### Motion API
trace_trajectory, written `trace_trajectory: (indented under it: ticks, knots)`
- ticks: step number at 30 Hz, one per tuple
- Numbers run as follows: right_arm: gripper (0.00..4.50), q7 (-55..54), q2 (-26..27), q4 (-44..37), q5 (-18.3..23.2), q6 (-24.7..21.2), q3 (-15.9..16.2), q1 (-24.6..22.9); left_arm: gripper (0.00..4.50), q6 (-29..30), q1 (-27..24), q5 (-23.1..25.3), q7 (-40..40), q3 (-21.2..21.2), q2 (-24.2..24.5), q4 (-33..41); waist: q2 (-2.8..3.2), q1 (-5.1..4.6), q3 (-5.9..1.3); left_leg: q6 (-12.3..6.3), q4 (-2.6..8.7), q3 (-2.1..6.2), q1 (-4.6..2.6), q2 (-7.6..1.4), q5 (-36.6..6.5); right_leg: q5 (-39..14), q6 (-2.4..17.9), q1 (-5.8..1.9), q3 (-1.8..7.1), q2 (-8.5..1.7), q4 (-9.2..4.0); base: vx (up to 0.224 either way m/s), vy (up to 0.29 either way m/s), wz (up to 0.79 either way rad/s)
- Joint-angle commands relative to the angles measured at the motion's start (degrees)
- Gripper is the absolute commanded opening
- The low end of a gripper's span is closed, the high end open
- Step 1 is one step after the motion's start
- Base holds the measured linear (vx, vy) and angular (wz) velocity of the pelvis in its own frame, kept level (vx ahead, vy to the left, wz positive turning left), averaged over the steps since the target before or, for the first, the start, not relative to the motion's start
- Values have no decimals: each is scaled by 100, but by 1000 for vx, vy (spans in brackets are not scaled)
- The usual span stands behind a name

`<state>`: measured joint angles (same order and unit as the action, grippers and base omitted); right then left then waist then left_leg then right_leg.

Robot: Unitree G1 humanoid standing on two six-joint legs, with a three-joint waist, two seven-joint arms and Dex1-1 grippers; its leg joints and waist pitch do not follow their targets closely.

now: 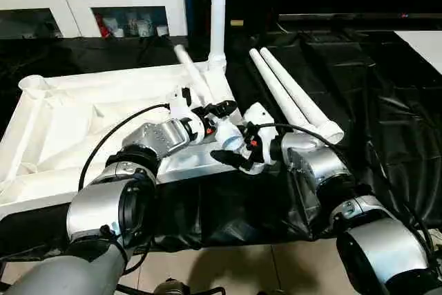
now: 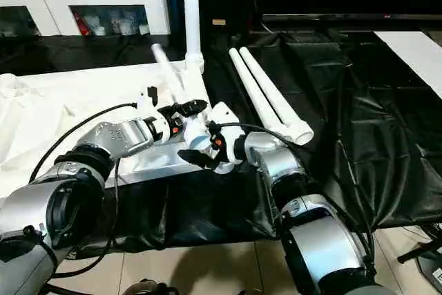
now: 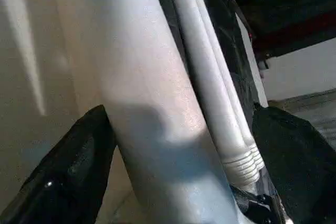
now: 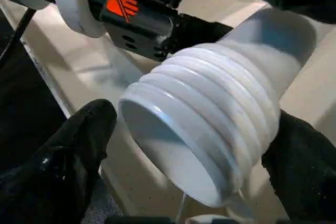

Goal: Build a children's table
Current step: Insert table leg to table base

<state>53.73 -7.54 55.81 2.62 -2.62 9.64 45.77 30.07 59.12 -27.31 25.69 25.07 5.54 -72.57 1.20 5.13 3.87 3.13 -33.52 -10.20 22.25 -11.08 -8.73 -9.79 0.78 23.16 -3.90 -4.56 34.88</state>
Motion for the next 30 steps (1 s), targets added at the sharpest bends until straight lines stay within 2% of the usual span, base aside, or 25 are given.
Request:
trace_trajectory:
  ticks: [1, 2, 4, 9, 10, 12, 13, 15, 17, 18, 19, 20, 21, 22, 23, 24, 26, 28, 29, 30]
  knots:
    - [450, 30, 4, 53, -7, 115, -22, 87, 416, -53, 63, -10, -114, 71, -17, -113, 19, -1, -435, -259, 366, 69, -129, -192, -1654, -1318, 1435, -298, 218, -379, -452, 0, 0, 0]
    - [450, -1, 10, 80, -21, 177, -58, 93, 403, -128, 60, -5, -142, 99, -2, -119, 37, -2, -435, -249, 369, 74, -127, -194, -1665, -1324, 1434, -298, 217, -378, -447, 0, 0, 0]
    - [450, -53, -9, 54, -2, 232, -120, 78, 378, -243, 40, -79, -81, 200, 43, -92, 18, -4, -434, -245, 373, 72, -126, -195, -1687, -1297, 1444, -300, 217, -370, -452, 0, 0, 0]
    - [450, -86, -59, -30, 43, 259, -181, 23, 367, -340, 0, -156, 137, 273, 70, -4, 7, 11, -437, -286, 369, 64, -122, -198, -1603, -1219, 1485, -301, 219, -376, -435, 0, 0, 0]
    - [450, -87, -76, -70, 58, 258, -196, 1, 337, -360, -9, -172, 131, 292, 74, 14, 8, 15, -436, -289, 371, 63, -123, -203, -1601, -1221, 1490, -299, 219, -378, -432, 0, 0, 0]
    - [450, -88, -145, -206, 116, 262, -266, -78, 335, -547, -33, -142, 158, 300, 81, 72, -27, 16, -434, -312, 370, 59, -117, -201, -1571, -1190, 1488, -302, 219, -377, -435, 0, 0, 0]
    - [450, -77, -187, -307, 146, 243, -296, -129, 328, -649, -44, -103, 262, 258, 83, 128, -20, 34, -431, -325, 371, 61, -121, -205, -1549, -1221, 1469, -305, 221, -388, -437, 0, 0, 0]
    - [450, -35, -277, -539, 214, 176, -357, -241, 298, -863, -63, -2, 451, 179, 90, 248, -68, 66, -429, -359, 373, 62, -113, -214, -1444, -1233, 1423, -314, 224, -400, -438, 0, 0, 0]
    - [450, -16, -304, -613, 235, 145, -377, -275, 292, -930, -68, 28, 487, 153, 94, 280, -57, 69, -433, -360, 369, 57, -117, -220, -1435, -1221, 1418, -307, 229, -403, -436, 0, 0, 0]
    - [450, 55, -369, -815, 314, 60, -430, -367, 272, -1096, -89, 120, 604, 44, 100, 387, -160, 66, -421, -377, 380, 49, -110, -215, -1428, -1257, 1399, -312, 221, -390, -448, 0, 0, 0]
    - [450, 225, -549, -1414, 577, -274, -606, -636, 255, -1294, -153, 190, 828, -113, 113, 702, -153, 124, -407, -410, 382, 57, -110, -217, -1379, -1379, 1318, -330, 228, -411, -451, 0, 0, 0]
    - [450, 274, -607, -1590, 653, -373, -658, -719, 246, -1328, -173, 194, 893, -146, 114, 801, -165, 144, -414, -441, 374, 48, -111, -227, -1314, -1348, 1284, -331, 238, -413, -446, 0, 0, 0]
    - [450, 345, -692, -1832, 762, -518, -732, -837, 244, -1352, -195, 178, 956, -168, 114, 930, -141, 182, -433, -436, 366, 55, -114, -249, -1219, -1231, 1309, -311, 237, -420, -418, 0, 0, 0]
    - [450, 395, -746, -1930, 807, -590, -762, -915, 244, -1280, -203, 153, 868, -148, 115, 970, -152, 189, -441, -418, 358, 49, -116, -247, -1155, -1047, 1362, -314, 233, -410, -394, 0, 0, 0]
    - [450, 429, -788, -2001, 830, -645, -777, -984, 240, -1207, -207, 133, 764, -120, 113, 978, -130, 191, -433, -406, 363, 50, -112, -247, -1143, -964, 1385, -313, 230, -401, -384, 0, 0, 0]
    - [450, 422, -802, -1948, 770, -593, -739, -1023, 225, -1143, -225, 173, 712, -158, 101, 967, -151, 184, -431, -411, 352, 45, -104, -232, -1140, -886, 1414, -308, 224, -398, -379, 0, 0, 0]
    - [450, 411, -807, -1882, 695, -523, -648, -1081, 201, -1175, -273, 324, 652, -278, 77, 938, -151, 176, -422, -394, 348, 38, -106, -213, -1214, -1034, 1408, -299, 222, -408, -408, 0, 0, 0]
    - [450, 356, -772, -1865, 620, -463, -571, -1117, 202, -1308, -319, 518, 657, -447, 57, 891, -160, 174, -415, -354, 353, 43, -103, -206, -1269, -1269, 1333, -300, 227, -415, -443, 0, 0, 0]
    - [450, 340, -754, -1886, 631, -473, -579, -1115, 183, -1318, -313, 524, 617, -445, 55, 868, -125, 179, -417, -335, 354, 49, -111, -208, -1293, -1311, 1318, -297, 226, -415, -444, 0, 0, 0]
    - [450, 326, -739, -1911, 646, -489, -589, -1113, 183, -1323, -307, 524, 575, -436, 53, 848, -140, 171, -426, -307, 358, 52, -110, -212, -1303, -1297, 1299, -303, 227, -414, -437, 0, 0, 0]
